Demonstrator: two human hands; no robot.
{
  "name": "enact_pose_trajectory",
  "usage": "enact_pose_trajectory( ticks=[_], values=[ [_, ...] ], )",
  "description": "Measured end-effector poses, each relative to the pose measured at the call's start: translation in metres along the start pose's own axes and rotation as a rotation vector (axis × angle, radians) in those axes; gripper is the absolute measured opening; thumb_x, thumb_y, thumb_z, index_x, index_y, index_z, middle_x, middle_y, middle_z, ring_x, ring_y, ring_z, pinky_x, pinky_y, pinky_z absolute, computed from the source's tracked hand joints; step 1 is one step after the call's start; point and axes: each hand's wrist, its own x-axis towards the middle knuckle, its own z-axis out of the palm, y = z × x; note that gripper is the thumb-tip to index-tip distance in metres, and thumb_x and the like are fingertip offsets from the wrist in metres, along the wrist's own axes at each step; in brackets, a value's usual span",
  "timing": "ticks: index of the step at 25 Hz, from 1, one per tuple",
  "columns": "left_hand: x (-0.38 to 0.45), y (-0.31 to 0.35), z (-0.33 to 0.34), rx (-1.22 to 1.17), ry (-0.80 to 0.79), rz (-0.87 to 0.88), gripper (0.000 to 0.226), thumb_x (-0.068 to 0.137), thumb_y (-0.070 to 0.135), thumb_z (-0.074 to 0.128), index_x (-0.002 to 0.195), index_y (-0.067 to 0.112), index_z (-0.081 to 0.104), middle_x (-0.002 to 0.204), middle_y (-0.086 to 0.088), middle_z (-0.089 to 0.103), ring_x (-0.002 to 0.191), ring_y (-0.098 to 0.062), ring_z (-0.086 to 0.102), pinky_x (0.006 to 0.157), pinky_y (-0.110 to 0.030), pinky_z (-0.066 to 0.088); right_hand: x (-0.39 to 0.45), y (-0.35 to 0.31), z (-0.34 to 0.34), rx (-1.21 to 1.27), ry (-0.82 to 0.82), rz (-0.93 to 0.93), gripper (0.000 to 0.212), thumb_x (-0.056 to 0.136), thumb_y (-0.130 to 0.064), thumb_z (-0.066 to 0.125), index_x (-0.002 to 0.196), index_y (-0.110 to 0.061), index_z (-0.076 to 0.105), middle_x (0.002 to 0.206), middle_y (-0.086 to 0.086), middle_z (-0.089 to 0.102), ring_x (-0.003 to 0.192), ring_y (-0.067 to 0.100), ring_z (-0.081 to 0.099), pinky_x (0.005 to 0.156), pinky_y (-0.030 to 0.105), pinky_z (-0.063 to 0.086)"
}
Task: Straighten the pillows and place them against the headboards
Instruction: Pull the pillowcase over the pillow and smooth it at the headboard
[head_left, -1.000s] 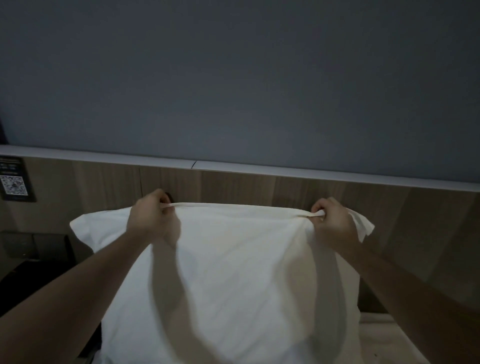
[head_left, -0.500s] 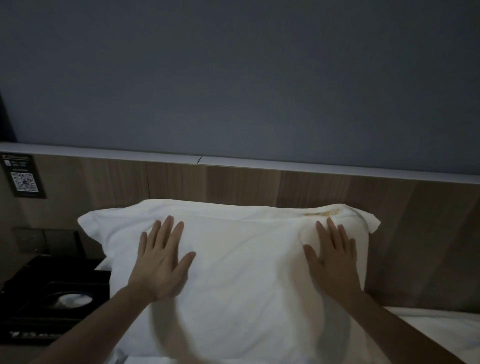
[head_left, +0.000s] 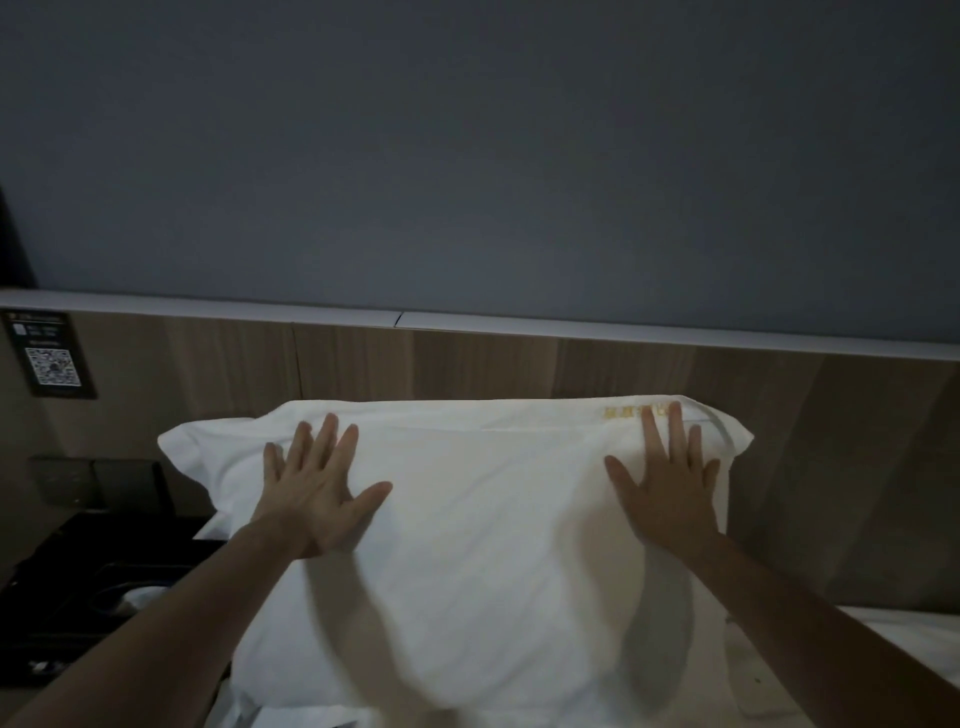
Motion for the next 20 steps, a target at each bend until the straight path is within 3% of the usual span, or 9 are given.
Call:
enact_pose_trajectory(
  ticks=[4, 7, 11, 16, 20],
  values=[
    [0.005, 0.004, -0.001, -0.031, -0.031, -0.047, 0.1, 0.085, 0.089, 0.017, 0.165, 0.033, -0.007, 0.172, 0.002, -0.022, 0.158, -0.029, -0.021, 0.126, -0.06, -0.009, 0.001, -0.002, 0.0, -0.014, -0.011, 0.045, 0.09, 0.091, -0.078, 0.036, 0.163, -0.039, -0.001, 0.174, 0.002, -0.013, 0.159, 0.041, 0.0, 0.12, 0.073, 0.015],
    [-0.013, 0.009, 0.007, -0.119, 0.056, 0.041, 0.097, 0.088, 0.085, 0.019, 0.164, 0.033, -0.011, 0.17, 0.002, -0.028, 0.157, -0.029, -0.026, 0.127, -0.059, -0.008, -0.011, -0.01, -0.003, 0.053, -0.011, 0.044, 0.092, 0.089, -0.079, 0.029, 0.164, -0.034, 0.001, 0.175, 0.003, -0.008, 0.159, 0.041, 0.0, 0.121, 0.071, 0.015],
    [-0.063, 0.02, 0.045, -0.16, 0.107, 0.149, 0.092, 0.091, 0.083, 0.019, 0.162, 0.036, -0.016, 0.167, 0.006, -0.034, 0.155, -0.024, -0.032, 0.127, -0.056, -0.011, -0.067, -0.01, 0.013, 0.049, -0.045, -0.074, 0.086, 0.093, -0.075, 0.027, 0.163, -0.039, -0.008, 0.173, -0.006, -0.017, 0.16, 0.028, -0.014, 0.127, 0.061, 0.003],
    [-0.109, 0.01, 0.094, -0.096, 0.147, 0.157, 0.089, 0.096, 0.069, 0.034, 0.165, 0.029, -0.005, 0.173, -0.003, -0.02, 0.159, -0.035, -0.016, 0.127, -0.061, 0.004, -0.137, 0.001, 0.031, 0.09, -0.07, -0.086, 0.078, 0.097, -0.067, 0.029, 0.165, -0.037, 0.003, 0.175, -0.006, -0.01, 0.161, 0.026, -0.01, 0.129, 0.056, 0.002],
    [-0.127, 0.002, 0.117, -0.038, 0.101, 0.164, 0.096, 0.091, 0.059, 0.05, 0.166, 0.024, 0.002, 0.173, -0.008, -0.016, 0.16, -0.039, -0.009, 0.124, -0.065, 0.015, -0.171, 0.007, 0.047, 0.051, -0.09, -0.062, 0.076, 0.099, -0.063, 0.029, 0.165, -0.033, 0.006, 0.175, -0.002, -0.006, 0.161, 0.031, -0.005, 0.127, 0.06, 0.009]
  ],
)
